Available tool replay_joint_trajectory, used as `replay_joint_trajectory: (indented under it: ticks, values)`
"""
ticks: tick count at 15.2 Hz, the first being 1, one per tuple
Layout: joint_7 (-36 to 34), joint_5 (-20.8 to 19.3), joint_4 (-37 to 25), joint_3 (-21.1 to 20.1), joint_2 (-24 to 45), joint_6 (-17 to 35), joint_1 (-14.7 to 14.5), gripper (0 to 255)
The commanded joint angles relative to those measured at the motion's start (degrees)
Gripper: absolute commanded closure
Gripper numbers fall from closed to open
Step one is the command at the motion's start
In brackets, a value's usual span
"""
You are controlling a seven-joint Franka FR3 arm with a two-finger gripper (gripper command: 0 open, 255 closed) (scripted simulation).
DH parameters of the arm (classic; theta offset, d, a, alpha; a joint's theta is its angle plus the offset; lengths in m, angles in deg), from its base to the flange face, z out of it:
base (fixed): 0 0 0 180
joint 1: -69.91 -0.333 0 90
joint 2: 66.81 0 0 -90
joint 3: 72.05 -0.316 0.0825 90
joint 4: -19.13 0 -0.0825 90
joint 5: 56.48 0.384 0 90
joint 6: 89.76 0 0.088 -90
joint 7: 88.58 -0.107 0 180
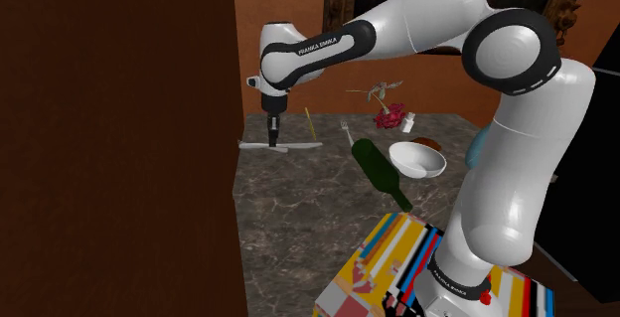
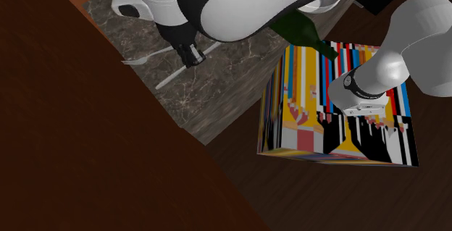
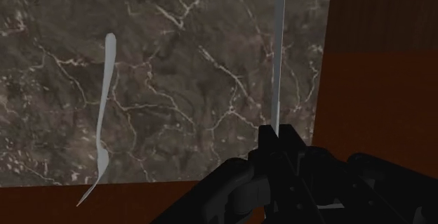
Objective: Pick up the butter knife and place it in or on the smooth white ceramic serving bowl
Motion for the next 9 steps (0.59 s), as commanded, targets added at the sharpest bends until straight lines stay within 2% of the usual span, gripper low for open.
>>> replay_joint_trajectory:
  ticks: [1,8,9]
  values:
    - [-0.1,-0.1,-0.9,0.0,-0.4,-1.4,0.0,255]
    - [-0.3,-0.2,-5.1,0.0,-1.4,-6.5,0.0,255]
    - [0.5,-0.2,-2.9,0.4,-3.3,-6.2,0.4,255]
